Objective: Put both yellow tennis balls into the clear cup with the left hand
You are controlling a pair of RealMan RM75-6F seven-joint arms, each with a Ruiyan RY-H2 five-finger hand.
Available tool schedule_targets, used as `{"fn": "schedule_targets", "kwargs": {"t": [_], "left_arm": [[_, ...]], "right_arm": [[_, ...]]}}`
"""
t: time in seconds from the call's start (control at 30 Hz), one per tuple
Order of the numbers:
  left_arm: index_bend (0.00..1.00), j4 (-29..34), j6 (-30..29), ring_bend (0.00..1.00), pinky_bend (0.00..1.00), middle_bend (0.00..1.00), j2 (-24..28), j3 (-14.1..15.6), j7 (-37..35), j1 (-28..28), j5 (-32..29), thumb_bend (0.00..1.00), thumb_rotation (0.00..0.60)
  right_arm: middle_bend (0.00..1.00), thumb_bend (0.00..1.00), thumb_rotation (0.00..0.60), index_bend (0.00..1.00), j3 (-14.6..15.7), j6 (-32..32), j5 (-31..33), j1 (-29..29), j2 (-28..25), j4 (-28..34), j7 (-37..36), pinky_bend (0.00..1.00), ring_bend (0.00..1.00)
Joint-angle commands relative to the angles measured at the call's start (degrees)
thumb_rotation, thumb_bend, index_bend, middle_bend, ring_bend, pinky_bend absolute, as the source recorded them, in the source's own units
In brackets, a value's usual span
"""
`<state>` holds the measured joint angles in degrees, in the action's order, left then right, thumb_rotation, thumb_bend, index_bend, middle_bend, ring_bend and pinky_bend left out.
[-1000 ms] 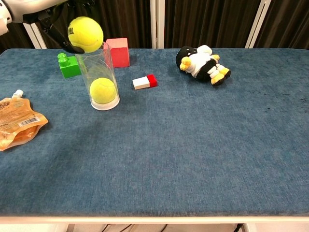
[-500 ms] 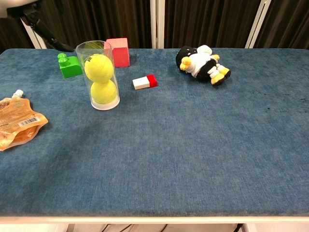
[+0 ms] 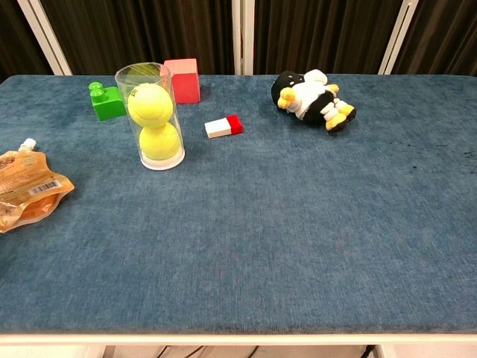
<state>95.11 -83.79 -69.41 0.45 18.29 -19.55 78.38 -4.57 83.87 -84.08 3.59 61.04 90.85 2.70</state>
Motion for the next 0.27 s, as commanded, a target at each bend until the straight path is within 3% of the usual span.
{"fn": "schedule_targets", "kwargs": {"t": [0.03,0.27], "left_arm": [[0.00,-4.7,-3.6,0.00,0.08,0.00,0.1,2.9,-4.6,4.7,2.8,0.07,0.600],[0.00,-9.2,-6.8,0.00,0.05,0.00,-1.6,2.3,-9.3,7.7,5.4,0.07,0.600]], "right_arm": [[0.00,0.18,0.600,0.00,0.2,0.3,-0.6,0.1,0.5,0.1,1.0,0.00,0.00],[0.00,0.18,0.600,0.00,0.3,1.0,-1.9,0.6,0.9,1.7,3.7,0.00,0.00]]}}
